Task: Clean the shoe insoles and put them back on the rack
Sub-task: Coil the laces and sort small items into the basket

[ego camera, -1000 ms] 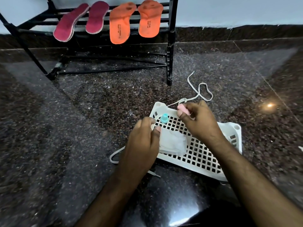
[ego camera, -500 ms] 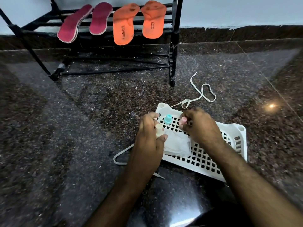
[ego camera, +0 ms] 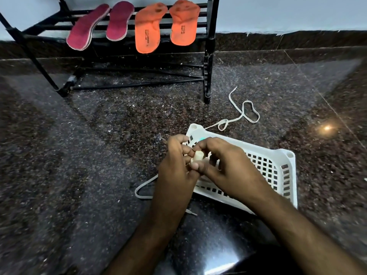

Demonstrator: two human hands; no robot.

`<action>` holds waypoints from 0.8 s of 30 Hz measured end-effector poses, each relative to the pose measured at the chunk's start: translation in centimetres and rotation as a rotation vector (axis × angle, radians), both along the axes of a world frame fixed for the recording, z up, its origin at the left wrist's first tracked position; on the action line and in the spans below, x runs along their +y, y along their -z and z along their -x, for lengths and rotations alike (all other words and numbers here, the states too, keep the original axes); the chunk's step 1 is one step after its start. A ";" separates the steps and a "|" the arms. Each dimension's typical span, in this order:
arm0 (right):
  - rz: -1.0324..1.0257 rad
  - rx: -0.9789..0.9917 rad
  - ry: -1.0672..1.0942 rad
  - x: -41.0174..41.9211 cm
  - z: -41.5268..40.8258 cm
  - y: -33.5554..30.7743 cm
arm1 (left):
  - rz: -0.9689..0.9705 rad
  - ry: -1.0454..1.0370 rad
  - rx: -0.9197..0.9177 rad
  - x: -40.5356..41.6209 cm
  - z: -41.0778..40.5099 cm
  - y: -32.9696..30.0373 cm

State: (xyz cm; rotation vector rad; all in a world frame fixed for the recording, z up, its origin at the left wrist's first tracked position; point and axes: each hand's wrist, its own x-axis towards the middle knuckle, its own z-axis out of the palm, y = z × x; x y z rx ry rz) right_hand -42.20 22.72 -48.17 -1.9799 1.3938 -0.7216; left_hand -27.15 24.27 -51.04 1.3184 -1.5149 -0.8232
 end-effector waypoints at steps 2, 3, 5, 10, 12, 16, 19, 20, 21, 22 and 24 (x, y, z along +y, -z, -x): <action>-0.020 -0.048 0.049 -0.3 0.3 0.1 | -0.007 0.028 -0.022 0.2 0.4 0.3; -0.037 -0.064 0.068 -0.5 0.8 0.0 | -0.027 0.047 -0.004 0.2 0.6 0.5; -0.037 -0.014 0.122 -1.0 2.0 -0.3 | -0.046 0.077 -0.010 0.3 0.7 0.8; -0.020 0.193 0.403 -2.0 6.7 -0.1 | 0.057 0.136 -0.234 0.1 1.0 1.7; -0.079 0.281 0.420 -2.6 7.8 0.8 | 0.044 0.187 -0.326 0.2 1.1 2.3; -0.145 0.361 0.373 -3.3 8.0 2.4 | -0.051 0.258 -0.389 0.5 0.9 3.0; -0.137 0.423 0.355 -3.7 7.7 2.7 | -0.075 0.272 -0.375 0.3 0.7 3.1; -0.140 0.433 0.350 -3.7 7.7 2.7 | -0.082 0.271 -0.369 0.3 0.6 3.1; -0.142 0.445 0.344 -3.7 7.6 2.6 | -0.087 0.268 -0.363 0.3 0.6 3.0; -0.139 0.457 0.335 -3.7 7.6 2.5 | -0.088 0.268 -0.358 0.3 0.6 3.0; -0.136 0.484 0.321 -3.5 7.3 2.3 | -0.086 0.276 -0.351 0.3 0.6 3.0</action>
